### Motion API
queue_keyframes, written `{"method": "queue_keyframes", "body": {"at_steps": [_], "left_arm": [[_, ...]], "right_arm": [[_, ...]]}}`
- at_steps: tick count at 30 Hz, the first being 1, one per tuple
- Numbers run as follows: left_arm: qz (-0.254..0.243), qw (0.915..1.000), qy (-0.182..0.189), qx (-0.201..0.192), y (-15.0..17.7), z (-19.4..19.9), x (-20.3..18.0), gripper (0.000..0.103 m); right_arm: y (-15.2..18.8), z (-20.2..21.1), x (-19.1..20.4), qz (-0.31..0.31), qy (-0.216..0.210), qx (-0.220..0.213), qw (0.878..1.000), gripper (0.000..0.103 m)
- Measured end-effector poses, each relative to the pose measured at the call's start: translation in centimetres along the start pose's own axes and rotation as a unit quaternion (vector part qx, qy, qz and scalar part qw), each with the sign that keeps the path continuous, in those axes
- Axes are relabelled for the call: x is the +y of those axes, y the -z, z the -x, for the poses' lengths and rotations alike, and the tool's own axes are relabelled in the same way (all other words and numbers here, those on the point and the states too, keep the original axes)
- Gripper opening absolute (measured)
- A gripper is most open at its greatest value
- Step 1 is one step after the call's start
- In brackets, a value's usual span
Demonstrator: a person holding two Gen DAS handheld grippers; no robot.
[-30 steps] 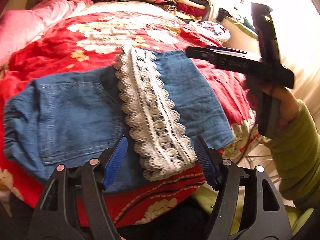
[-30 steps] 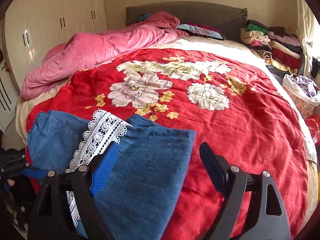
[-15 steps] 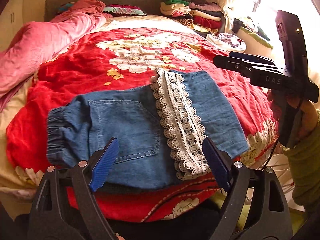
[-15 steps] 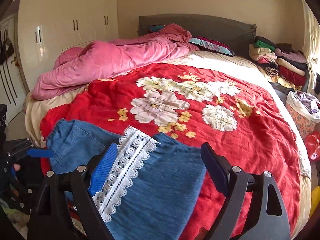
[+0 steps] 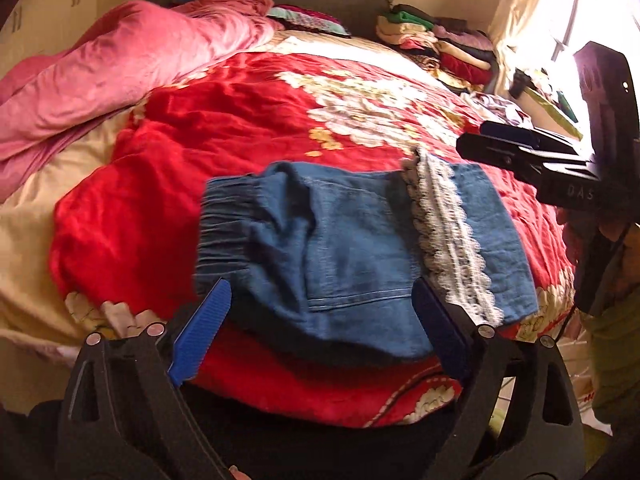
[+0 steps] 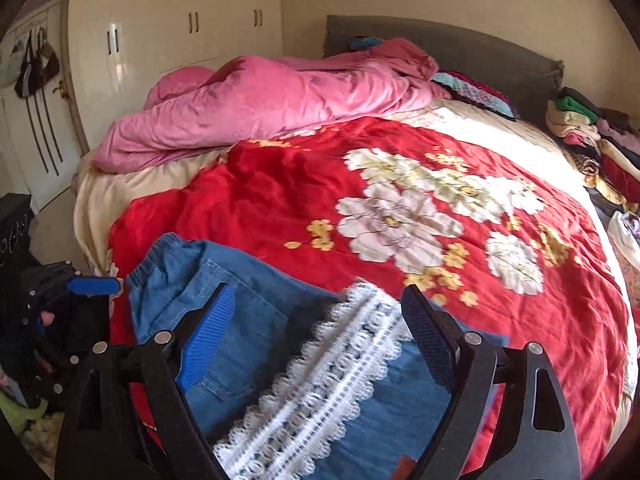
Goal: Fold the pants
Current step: 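Lift the pants end with both tools and fold it over toward the waistband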
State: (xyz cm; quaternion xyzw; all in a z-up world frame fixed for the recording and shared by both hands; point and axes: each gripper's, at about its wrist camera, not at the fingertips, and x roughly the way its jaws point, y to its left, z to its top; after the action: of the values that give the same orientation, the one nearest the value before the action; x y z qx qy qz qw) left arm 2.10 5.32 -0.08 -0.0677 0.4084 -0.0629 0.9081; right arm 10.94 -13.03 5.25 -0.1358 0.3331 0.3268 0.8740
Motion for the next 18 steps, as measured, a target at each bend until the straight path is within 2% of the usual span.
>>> {"method": "queue_keyframes", "body": {"at_steps": [6, 13, 18], "left_arm": [[0.044, 0.9989, -0.010, 0.013, 1.0, -0.5, 3.6, 0.089], [0.090, 0.9951, 0.015, 0.038, 2.1, -2.5, 6.0, 0.089], [0.102, 0.9938, 0.031, 0.033, 2.3, -3.1, 6.5, 0.089]], "right_arm": [[-0.9, -3.6, 2.6, 0.022, -0.031, 0.031, 0.999, 0.084], [-2.2, -7.2, 4.5, 0.046, -0.065, 0.062, 0.995, 0.085], [-3.1, -9.1, 5.3, 0.047, -0.102, 0.080, 0.990, 0.085]]}}
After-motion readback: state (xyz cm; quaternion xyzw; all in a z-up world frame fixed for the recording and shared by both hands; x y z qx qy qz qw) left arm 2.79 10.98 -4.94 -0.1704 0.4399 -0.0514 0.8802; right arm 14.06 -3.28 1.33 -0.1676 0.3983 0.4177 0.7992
